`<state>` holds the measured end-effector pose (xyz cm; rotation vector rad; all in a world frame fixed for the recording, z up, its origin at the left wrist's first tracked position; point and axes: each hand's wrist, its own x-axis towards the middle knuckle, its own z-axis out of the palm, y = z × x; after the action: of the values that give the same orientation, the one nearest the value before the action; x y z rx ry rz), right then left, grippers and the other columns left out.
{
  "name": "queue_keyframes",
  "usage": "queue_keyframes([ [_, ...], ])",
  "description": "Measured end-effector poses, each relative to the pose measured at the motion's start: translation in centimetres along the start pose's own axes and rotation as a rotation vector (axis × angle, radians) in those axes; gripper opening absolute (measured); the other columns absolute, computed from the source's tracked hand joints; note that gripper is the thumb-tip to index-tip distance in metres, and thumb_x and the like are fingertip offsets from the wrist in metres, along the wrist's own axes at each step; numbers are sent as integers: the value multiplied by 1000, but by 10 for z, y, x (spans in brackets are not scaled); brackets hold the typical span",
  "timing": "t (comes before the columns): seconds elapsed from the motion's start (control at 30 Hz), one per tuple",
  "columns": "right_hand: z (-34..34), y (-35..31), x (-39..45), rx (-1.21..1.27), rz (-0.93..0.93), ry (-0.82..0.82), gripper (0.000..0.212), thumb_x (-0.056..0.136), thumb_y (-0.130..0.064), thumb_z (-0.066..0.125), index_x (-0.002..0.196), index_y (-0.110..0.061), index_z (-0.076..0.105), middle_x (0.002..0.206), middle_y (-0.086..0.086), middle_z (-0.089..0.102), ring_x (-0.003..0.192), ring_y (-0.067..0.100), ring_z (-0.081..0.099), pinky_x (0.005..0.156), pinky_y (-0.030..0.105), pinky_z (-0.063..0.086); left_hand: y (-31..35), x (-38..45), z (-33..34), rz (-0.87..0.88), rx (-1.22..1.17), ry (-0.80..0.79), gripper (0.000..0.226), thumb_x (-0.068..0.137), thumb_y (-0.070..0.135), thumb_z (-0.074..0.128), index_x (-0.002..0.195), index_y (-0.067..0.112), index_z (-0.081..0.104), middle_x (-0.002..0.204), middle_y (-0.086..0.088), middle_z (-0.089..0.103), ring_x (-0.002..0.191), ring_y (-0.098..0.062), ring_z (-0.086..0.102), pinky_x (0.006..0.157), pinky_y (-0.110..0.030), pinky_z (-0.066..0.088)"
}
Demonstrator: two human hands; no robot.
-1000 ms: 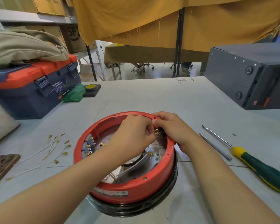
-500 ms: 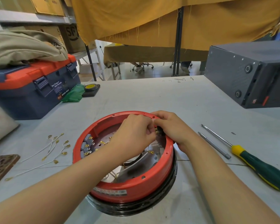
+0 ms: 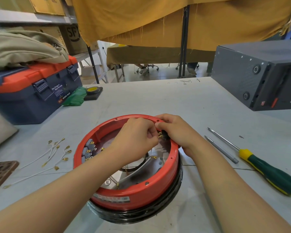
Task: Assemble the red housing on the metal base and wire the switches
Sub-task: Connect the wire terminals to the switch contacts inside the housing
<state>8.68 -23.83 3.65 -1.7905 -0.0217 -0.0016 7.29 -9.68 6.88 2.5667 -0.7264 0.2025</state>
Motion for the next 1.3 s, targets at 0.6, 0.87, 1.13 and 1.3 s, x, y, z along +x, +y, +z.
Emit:
queue_keyframes([
  [0.6, 2, 0, 0, -13, -12, 4, 25, 88, -10, 48, 103, -16, 68, 98, 12, 70, 83, 21, 63, 82, 41, 52, 2, 0, 3, 23, 18, -3, 13, 81, 14, 59, 69, 19, 62, 58, 11, 53, 57, -5, 49, 53, -14, 33],
  [0.87, 3, 0, 1, 50, 4, -33, 29, 97, -23, 41, 111, -9, 61, 109, 13, 63, 90, 16, 55, 92, 39, 45, 3, 0, 4, 18, 4, -13, 13, 82, 14, 59, 70, 20, 61, 61, 11, 54, 59, -5, 49, 56, -18, 36],
  [1.13, 3, 1, 0, 95, 29, -40, 28, 99, -36, 38, 80, -22, 53, 79, 0, 50, 73, 13, 46, 70, 29, 38, 5, 1, 5, 33, -3, -11, 12, 81, 13, 58, 71, 19, 62, 66, 8, 58, 62, -9, 50, 62, -26, 39],
  [1.3, 2, 2, 2, -2, -30, -19, 28, 98, -33, 40, 78, -20, 56, 80, 4, 54, 75, 19, 49, 72, 34, 40, 3, 0, 5, 39, -47, 8, 9, 79, 11, 61, 71, 15, 64, 61, 8, 56, 58, -4, 48, 59, -20, 39],
])
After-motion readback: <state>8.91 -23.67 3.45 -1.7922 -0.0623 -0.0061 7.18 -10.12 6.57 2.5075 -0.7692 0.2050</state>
